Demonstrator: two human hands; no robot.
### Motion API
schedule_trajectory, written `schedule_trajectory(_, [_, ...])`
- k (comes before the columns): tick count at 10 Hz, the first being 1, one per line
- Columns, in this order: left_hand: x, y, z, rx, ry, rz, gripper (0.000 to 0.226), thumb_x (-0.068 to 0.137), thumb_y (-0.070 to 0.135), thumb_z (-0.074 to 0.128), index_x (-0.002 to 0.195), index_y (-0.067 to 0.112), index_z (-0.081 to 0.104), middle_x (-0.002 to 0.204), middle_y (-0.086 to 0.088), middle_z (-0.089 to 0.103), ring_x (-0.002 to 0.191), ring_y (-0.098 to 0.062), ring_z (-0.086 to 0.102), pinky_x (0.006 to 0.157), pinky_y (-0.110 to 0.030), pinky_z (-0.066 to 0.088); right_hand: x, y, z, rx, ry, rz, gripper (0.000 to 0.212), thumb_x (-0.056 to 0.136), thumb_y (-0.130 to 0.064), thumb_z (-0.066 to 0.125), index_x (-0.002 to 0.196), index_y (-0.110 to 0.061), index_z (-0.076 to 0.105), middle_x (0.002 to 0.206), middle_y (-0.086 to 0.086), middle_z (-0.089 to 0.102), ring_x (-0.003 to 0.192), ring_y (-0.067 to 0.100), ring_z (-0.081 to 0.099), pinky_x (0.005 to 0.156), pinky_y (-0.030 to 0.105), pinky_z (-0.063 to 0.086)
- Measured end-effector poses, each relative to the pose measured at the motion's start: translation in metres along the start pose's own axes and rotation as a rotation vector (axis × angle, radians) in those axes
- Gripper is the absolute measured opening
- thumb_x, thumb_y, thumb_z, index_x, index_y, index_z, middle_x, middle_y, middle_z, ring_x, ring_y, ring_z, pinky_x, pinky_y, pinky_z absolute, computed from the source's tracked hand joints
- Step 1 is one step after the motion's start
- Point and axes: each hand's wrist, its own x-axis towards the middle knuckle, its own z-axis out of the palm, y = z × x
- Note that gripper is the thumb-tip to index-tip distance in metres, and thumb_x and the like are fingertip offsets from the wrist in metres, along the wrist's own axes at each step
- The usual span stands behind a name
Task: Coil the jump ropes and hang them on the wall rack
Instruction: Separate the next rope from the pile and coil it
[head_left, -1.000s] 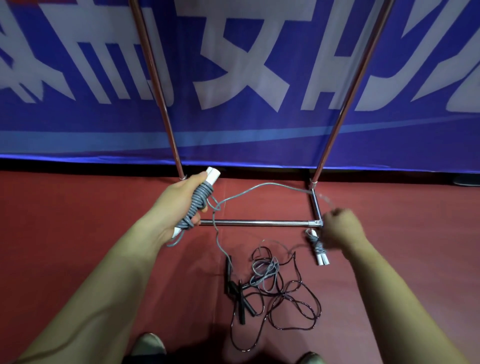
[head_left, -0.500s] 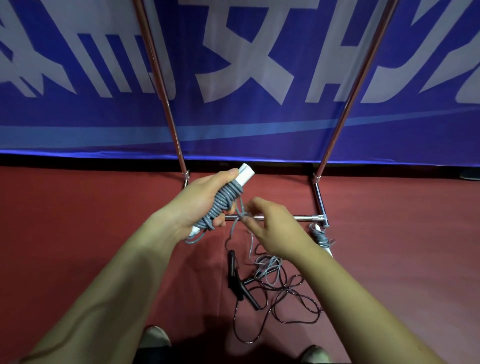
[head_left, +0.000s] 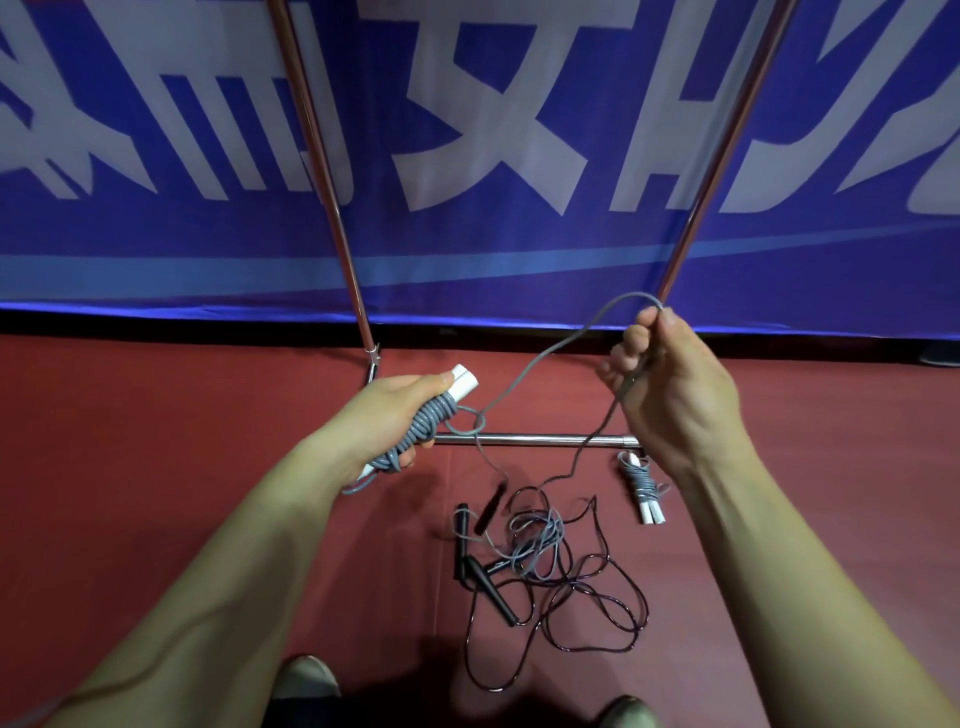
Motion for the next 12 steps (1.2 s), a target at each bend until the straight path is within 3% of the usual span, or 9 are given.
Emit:
schedule_trajectory(1, [0.001, -0.005, -0.002, 0.074, 0.069, 0.008, 0.027, 0.09, 0.053, 0.065, 0.073, 0.035, 0.076, 0.061, -0.01, 0.058, 0.042, -0.02, 0.043, 0.046, -0.025, 0.034, 0.004, 0.005, -0.021, -0.202, 0.155, 0.029, 0.02, 0.102, -0.008, 0.039, 0.088, -0.012, 0.053, 0.051, 0.001, 0.048, 0.047, 0.02, 0.044, 0.06, 0.03, 0.046])
schedule_trajectory(2, [0.0, -0.001, 0.001, -0.009, 0.062, -0.001, 0.028, 0.09, 0.052, 0.065, 0.072, 0.033, 0.075, 0.064, -0.015, 0.057, 0.041, -0.02, 0.042, 0.044, -0.024, 0.034, 0.004, 0.014, -0.051, -1.542, 0.035, 0.239, 0.012, 0.096, -0.012, 0.051, 0.094, -0.006, 0.061, 0.075, 0.009, 0.067, 0.077, 0.033, 0.064, 0.068, 0.033, 0.047])
schedule_trajectory(3, [-0.002, 0.011, 0.005, -0.108, 0.004, 0.018, 0.03, 0.092, 0.05, 0.064, 0.082, 0.023, 0.07, 0.067, -0.017, 0.057, 0.037, -0.02, 0.041, 0.046, -0.026, 0.036, -0.011, 0.029, -0.06, -2.144, -0.328, 0.8, 0.038, 0.098, -0.018, 0.051, 0.133, -0.004, 0.056, 0.135, 0.018, 0.059, 0.122, 0.033, 0.058, 0.094, 0.034, 0.049])
schedule_trajectory(4, [-0.007, 0.02, 0.01, -0.094, -0.082, 0.071, 0.033, 0.094, 0.049, 0.061, 0.075, 0.024, 0.071, 0.066, -0.015, 0.057, 0.038, -0.02, 0.042, 0.045, -0.024, 0.034, -0.017, 0.045, -0.047, -2.041, -0.296, 0.702, 0.064, 0.091, -0.03, 0.06, 0.149, -0.016, 0.037, 0.15, 0.013, 0.045, 0.134, 0.036, 0.047, 0.109, 0.047, 0.044])
schedule_trajectory(5, [-0.012, 0.024, 0.018, -0.075, -0.142, 0.1, 0.033, 0.094, 0.048, 0.061, 0.075, 0.024, 0.071, 0.068, -0.017, 0.057, 0.038, -0.02, 0.041, 0.038, -0.02, 0.033, -0.024, 0.061, -0.015, -1.842, -0.37, 0.015, 0.073, 0.087, -0.039, 0.063, 0.152, -0.025, 0.032, 0.151, 0.005, 0.042, 0.14, 0.028, 0.038, 0.113, 0.047, 0.036])
schedule_trajectory(7, [-0.011, 0.02, 0.021, -0.026, -0.144, 0.117, 0.028, 0.093, 0.05, 0.062, 0.081, 0.026, 0.072, 0.066, -0.017, 0.057, 0.039, -0.02, 0.043, 0.04, -0.021, 0.033, -0.033, 0.078, 0.014, -1.467, -0.314, 0.055, 0.023, 0.096, -0.023, 0.057, 0.117, -0.016, 0.06, 0.088, 0.007, 0.071, 0.084, 0.027, 0.065, 0.072, 0.033, 0.046])
schedule_trajectory(8, [-0.004, 0.009, 0.016, 0.051, -0.112, 0.106, 0.027, 0.093, 0.05, 0.062, 0.085, 0.027, 0.074, 0.064, -0.013, 0.058, 0.039, -0.02, 0.043, 0.042, -0.021, 0.034, -0.027, 0.063, 0.013, -1.48, -0.288, 0.134, 0.017, 0.097, -0.026, 0.057, 0.092, -0.01, 0.059, 0.074, 0.002, 0.065, 0.069, 0.022, 0.059, 0.06, 0.029, 0.042])
schedule_trajectory(9, [0.002, -0.003, 0.013, 0.129, -0.091, 0.069, 0.027, 0.092, 0.054, 0.062, 0.09, 0.03, 0.075, 0.063, -0.01, 0.059, 0.045, -0.02, 0.045, 0.048, -0.024, 0.035, -0.024, 0.042, 0.013, -1.039, -0.234, 0.277, 0.029, 0.098, -0.031, 0.061, 0.076, -0.013, 0.063, 0.044, -0.006, 0.033, 0.039, 0.013, 0.027, 0.04, 0.021, 0.025])
schedule_trajectory(12, [0.011, -0.022, 0.012, 0.15, -0.024, -0.028, 0.036, 0.087, 0.061, 0.064, 0.087, 0.028, 0.076, 0.062, -0.008, 0.058, 0.044, -0.019, 0.042, 0.047, -0.025, 0.033, -0.011, 0.002, 0.004, -0.07, 0.081, 0.216, 0.033, 0.096, -0.015, 0.036, 0.064, -0.023, 0.03, 0.055, -0.004, 0.018, 0.045, 0.012, 0.015, 0.047, 0.026, 0.021])
